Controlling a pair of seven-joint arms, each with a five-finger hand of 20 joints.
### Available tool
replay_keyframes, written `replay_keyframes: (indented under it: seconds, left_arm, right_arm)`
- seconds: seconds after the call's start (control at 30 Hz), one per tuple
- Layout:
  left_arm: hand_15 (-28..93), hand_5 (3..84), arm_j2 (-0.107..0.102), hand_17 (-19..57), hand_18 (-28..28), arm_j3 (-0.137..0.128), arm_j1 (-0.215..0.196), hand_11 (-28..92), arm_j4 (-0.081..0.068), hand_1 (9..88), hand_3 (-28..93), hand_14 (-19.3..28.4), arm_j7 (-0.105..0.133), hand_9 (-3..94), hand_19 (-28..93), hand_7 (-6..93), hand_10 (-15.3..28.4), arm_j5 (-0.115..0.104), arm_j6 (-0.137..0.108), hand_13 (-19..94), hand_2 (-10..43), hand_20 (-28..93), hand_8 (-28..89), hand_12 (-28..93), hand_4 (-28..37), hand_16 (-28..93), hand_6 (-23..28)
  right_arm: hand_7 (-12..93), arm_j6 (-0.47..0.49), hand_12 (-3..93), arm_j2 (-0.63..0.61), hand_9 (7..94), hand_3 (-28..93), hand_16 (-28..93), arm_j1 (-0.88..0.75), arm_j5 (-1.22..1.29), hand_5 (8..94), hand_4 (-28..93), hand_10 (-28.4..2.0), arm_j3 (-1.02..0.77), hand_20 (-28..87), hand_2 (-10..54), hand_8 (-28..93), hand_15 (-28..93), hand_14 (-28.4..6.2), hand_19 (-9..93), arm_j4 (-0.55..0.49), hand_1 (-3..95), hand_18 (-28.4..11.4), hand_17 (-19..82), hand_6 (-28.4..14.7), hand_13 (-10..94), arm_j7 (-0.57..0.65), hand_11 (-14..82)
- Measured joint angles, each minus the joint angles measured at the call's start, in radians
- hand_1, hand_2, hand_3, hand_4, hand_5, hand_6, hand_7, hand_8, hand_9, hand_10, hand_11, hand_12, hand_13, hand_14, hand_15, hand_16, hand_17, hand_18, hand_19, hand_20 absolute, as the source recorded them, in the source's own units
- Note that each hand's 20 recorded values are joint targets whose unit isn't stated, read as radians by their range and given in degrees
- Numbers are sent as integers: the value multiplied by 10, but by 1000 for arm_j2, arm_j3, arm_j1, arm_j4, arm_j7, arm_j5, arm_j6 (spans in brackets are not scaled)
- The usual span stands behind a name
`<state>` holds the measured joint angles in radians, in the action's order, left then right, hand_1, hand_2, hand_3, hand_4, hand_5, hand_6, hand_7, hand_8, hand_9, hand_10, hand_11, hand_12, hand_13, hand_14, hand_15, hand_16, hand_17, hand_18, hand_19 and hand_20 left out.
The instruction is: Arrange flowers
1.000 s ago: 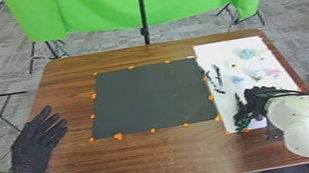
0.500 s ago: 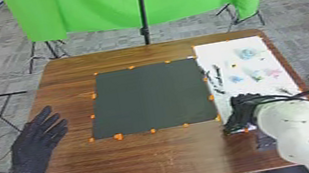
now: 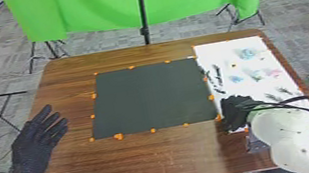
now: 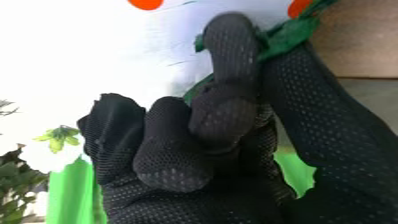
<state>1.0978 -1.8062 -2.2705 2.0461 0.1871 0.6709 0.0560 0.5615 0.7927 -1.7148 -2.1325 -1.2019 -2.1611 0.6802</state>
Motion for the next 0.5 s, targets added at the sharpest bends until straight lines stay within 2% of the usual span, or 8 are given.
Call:
replay_keyframes:
  seconds: [0.2,0.5]
  left_arm:
    - [387,312,0,-83,211,1,1,243,0,231,681,142,0,280,503,195,122,0,0,236,-10,101,-88,175,-273,10,37]
    - [388,313,1,-83,211,0,-1,243,0,232,681,142,3,280,504,194,122,0,0,236,-10,101,-88,175,-274,10,38]
  right_arm:
    - [589,-165,429,-13,901,873,394,-74,-38,745,-136,-71,-27,669,-81,201,839,-72,932,12,400,-207,551,-33,857,-39,676]
    - [583,-224,429,-27,920,899,384,-165,-42,768,-115,-63,-185,685,-94,215,843,-69,932,-31,383,-208,577,-33,875,-19,685]
